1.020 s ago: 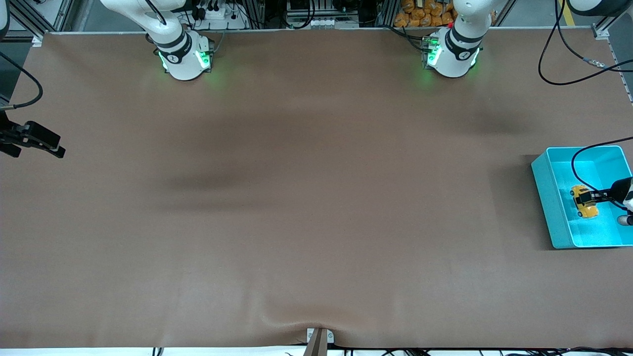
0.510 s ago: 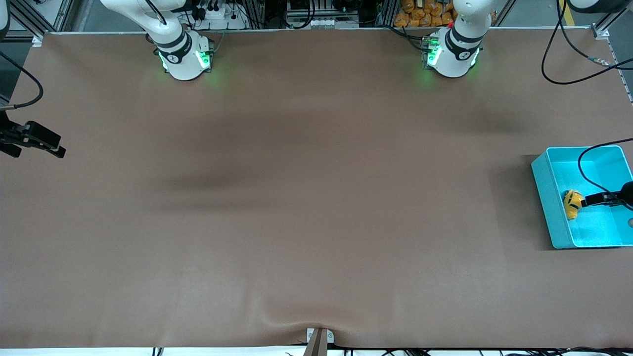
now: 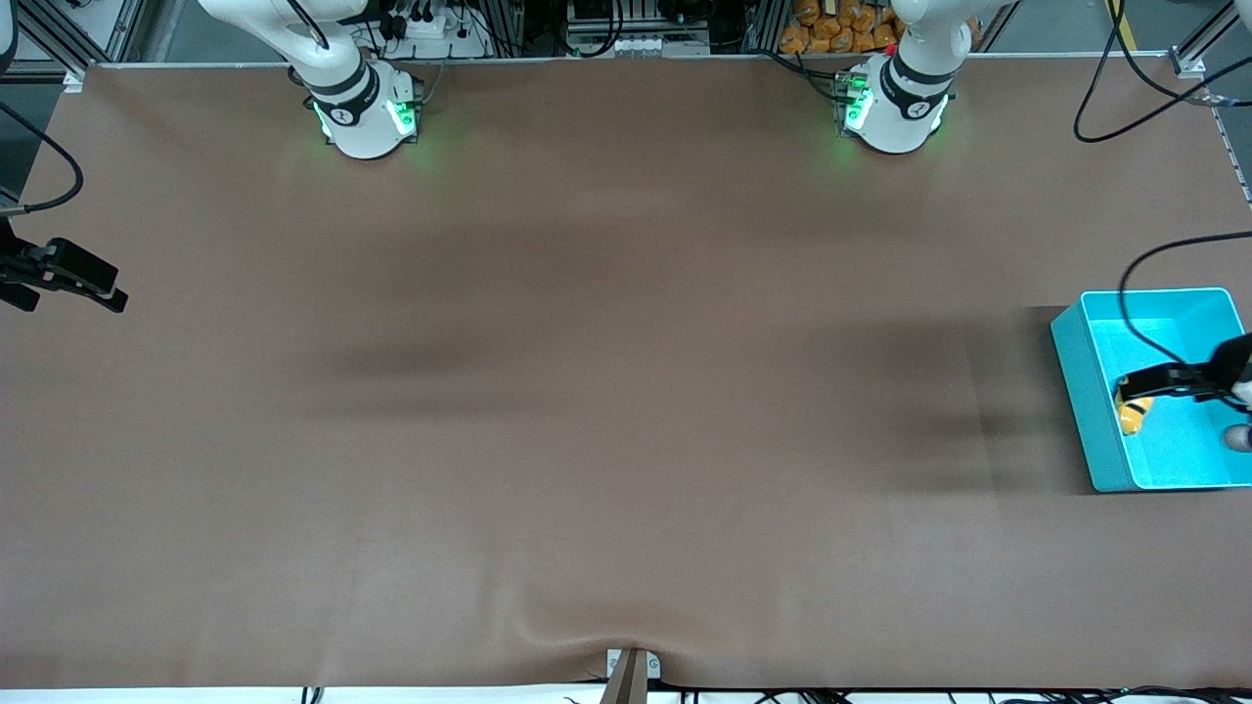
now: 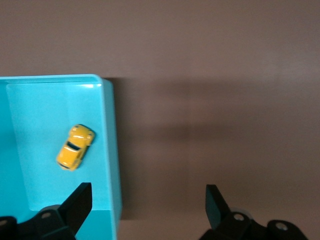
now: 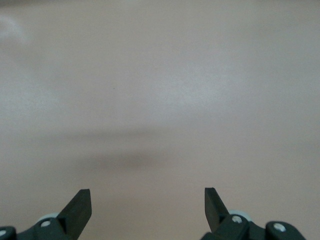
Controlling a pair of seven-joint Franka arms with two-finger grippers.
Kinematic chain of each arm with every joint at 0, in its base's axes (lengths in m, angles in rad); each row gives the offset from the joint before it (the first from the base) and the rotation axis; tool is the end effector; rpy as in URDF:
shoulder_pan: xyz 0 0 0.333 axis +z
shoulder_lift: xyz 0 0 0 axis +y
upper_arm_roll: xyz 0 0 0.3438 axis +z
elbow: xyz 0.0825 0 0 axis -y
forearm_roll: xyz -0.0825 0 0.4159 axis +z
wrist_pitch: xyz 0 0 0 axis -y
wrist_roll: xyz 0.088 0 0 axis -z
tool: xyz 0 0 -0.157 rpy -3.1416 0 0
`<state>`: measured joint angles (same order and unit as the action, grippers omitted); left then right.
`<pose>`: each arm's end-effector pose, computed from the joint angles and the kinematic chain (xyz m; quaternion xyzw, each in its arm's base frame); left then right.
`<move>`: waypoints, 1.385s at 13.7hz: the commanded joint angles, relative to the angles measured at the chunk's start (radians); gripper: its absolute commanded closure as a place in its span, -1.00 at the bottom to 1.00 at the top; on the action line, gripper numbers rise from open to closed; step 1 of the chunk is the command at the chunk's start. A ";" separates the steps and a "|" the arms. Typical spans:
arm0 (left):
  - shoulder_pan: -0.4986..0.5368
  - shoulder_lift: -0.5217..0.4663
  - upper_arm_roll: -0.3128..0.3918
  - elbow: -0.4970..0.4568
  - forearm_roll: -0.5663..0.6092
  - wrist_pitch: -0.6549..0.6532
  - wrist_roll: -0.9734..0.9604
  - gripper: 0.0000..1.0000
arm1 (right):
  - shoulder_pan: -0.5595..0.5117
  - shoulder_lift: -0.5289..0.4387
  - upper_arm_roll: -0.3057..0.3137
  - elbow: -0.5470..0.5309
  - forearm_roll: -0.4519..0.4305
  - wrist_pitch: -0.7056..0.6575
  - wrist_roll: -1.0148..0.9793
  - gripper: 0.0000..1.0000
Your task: Wind and store yellow beetle car
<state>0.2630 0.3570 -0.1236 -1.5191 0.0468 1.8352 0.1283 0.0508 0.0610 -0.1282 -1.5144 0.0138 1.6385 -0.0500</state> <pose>0.6912 0.1124 0.4210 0.9998 0.0024 -0.0190 0.0017 0.6157 -0.0434 0.6009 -0.9994 0.0137 -0.0319 0.0010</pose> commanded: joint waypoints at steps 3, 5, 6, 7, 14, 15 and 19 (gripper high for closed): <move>-0.109 -0.177 0.009 -0.044 -0.011 -0.132 -0.145 -1.00 | 0.001 0.002 0.001 0.026 0.006 -0.011 0.007 -1.00; -0.162 -0.252 0.010 -0.050 -0.011 -0.198 -0.199 -1.00 | 0.001 0.003 0.001 0.031 0.006 -0.011 0.007 -1.00; -0.183 -0.288 0.010 -0.049 -0.011 -0.238 -0.205 -1.00 | 0.001 0.003 0.001 0.031 0.006 -0.011 0.007 -1.00; -0.195 -0.317 0.010 -0.047 -0.013 -0.266 -0.202 -1.00 | 0.001 0.005 0.001 0.031 0.006 -0.011 0.007 -1.00; -0.263 -0.378 0.022 -0.036 -0.027 -0.402 -0.179 -1.00 | 0.001 0.005 0.001 0.031 0.006 -0.013 0.010 -1.00; -0.263 -0.380 0.024 -0.035 -0.027 -0.410 -0.168 -1.00 | 0.001 0.005 0.001 0.030 0.006 -0.013 0.007 -1.00; -0.272 -0.372 0.045 0.011 -0.028 -0.439 -0.167 -1.00 | 0.001 0.005 0.001 0.030 0.006 -0.013 0.007 -1.00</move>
<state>0.0025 -0.0018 -0.0996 -1.5313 0.0422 1.4256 -0.0555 0.0513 0.0610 -0.1277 -1.5024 0.0139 1.6386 -0.0499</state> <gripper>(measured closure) 0.000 0.000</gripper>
